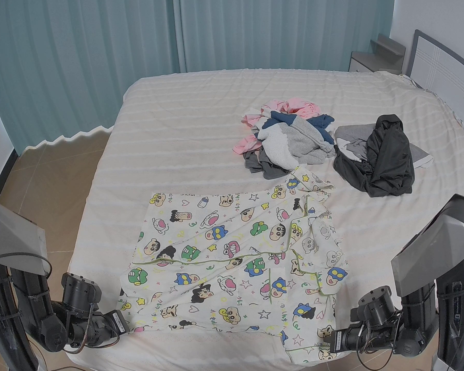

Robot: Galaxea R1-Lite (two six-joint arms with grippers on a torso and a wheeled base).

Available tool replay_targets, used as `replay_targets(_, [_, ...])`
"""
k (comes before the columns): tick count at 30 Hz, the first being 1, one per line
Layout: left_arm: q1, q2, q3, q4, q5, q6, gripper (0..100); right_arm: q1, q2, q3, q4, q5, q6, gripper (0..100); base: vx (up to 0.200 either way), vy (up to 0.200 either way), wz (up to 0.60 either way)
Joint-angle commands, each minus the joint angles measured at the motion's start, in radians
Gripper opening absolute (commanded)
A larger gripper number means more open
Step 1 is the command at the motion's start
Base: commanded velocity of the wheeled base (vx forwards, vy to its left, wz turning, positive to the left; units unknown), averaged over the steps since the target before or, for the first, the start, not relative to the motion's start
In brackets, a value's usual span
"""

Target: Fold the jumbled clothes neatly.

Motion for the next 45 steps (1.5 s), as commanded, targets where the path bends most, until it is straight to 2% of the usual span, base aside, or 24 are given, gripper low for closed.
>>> replay_targets(1, [0.000,-0.007,0.018,0.001,-0.001,-0.001,0,-0.001,-0.146,0.018,0.105,0.003,-0.001,0,0.000,0.000,0.00])
replay_targets(4, [-0.002,-0.010,0.018,0.011,-0.007,-0.001,0,0.002,-0.250,0.018,0.216,0.008,-0.007,0,0.000,0.000,0.00])
replay_targets(6, [-0.002,-0.010,0.018,0.011,-0.007,-0.001,0,0.002,-0.254,0.018,0.220,0.008,-0.007,0,0.000,0.000,0.00])
replay_targets(7, [-0.002,-0.015,0.018,0.031,-0.015,0.002,0,0.002,-0.295,0.018,0.280,0.006,-0.010,0,0.000,0.000,0.00])
replay_targets(9, [-0.006,-0.036,0.018,0.071,-0.021,0.005,0,0.002,-0.316,0.018,0.312,0.006,-0.008,0,0.000,0.000,0.00])
replay_targets(11, [-0.017,-0.070,0.018,0.117,-0.055,0.007,0,0.002,-0.333,0.018,0.340,0.006,-0.008,0,0.000,0.000,0.00])
replay_targets(14, [-0.022,-0.160,0.018,0.205,-0.147,0.008,0,0.003,-0.367,0.018,0.387,0.008,-0.008,0,0.000,0.000,0.00])
replay_targets(16, [-0.023,-0.205,0.018,0.252,-0.161,0.013,0,0.003,-0.398,0.018,0.415,0.008,-0.008,0,0.000,0.000,0.00])
replay_targets(20, [-0.022,-0.231,0.018,0.291,-0.158,0.023,0,0.003,-0.456,0.018,0.469,0.008,-0.008,0,0.000,0.000,0.00])
replay_targets(25, [-0.019,-0.231,0.018,0.381,-0.113,0.054,0,0.010,-0.545,0.018,0.590,0.015,-0.008,0,0.000,0.000,0.00])
replay_targets(37, [-0.022,-0.239,0.018,0.544,-0.109,0.148,0,0.014,-0.744,0.018,0.814,0.054,-0.008,0,0.000,0.000,0.00])
replay_targets(45, [-0.022,-0.344,0.018,0.673,-0.126,0.214,0,0.016,-0.840,0.018,0.924,0.054,-0.010,0,0.000,0.000,0.00])
